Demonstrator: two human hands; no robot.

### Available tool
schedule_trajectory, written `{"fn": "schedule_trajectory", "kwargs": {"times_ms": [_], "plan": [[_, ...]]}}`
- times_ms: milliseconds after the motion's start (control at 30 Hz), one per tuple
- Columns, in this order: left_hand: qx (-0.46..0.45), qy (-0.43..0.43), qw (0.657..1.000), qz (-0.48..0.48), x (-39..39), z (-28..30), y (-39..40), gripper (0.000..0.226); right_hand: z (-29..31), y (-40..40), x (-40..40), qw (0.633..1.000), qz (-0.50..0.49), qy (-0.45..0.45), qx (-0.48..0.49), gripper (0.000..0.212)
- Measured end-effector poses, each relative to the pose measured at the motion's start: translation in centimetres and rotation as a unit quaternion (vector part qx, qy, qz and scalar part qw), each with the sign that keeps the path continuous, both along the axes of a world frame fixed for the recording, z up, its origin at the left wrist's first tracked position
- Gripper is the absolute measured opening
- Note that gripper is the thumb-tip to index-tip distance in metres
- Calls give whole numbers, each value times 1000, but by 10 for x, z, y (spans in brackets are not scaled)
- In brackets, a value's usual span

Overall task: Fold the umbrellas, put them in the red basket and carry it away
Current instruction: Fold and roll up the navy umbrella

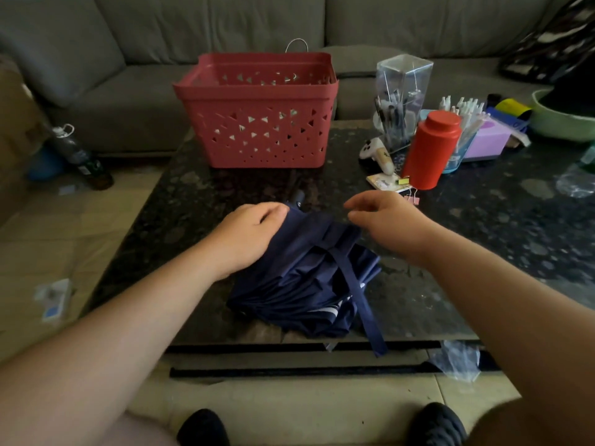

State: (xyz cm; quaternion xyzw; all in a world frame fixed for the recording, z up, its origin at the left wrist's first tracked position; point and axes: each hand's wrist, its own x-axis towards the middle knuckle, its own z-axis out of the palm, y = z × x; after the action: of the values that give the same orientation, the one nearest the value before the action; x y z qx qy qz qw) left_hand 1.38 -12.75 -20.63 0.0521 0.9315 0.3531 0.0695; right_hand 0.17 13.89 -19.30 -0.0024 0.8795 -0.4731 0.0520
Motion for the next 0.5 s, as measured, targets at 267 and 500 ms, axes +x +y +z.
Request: {"fn": "schedule_trajectory", "kwargs": {"times_ms": [267,500], "plan": [[0,159,983,-97,62,26,-1,18,-1,1,-8,977,30,-157,-140,12],[-40,81,987,-134,60,14,-11,44,-8,1,-14,973,37,-167,-157,11]]}}
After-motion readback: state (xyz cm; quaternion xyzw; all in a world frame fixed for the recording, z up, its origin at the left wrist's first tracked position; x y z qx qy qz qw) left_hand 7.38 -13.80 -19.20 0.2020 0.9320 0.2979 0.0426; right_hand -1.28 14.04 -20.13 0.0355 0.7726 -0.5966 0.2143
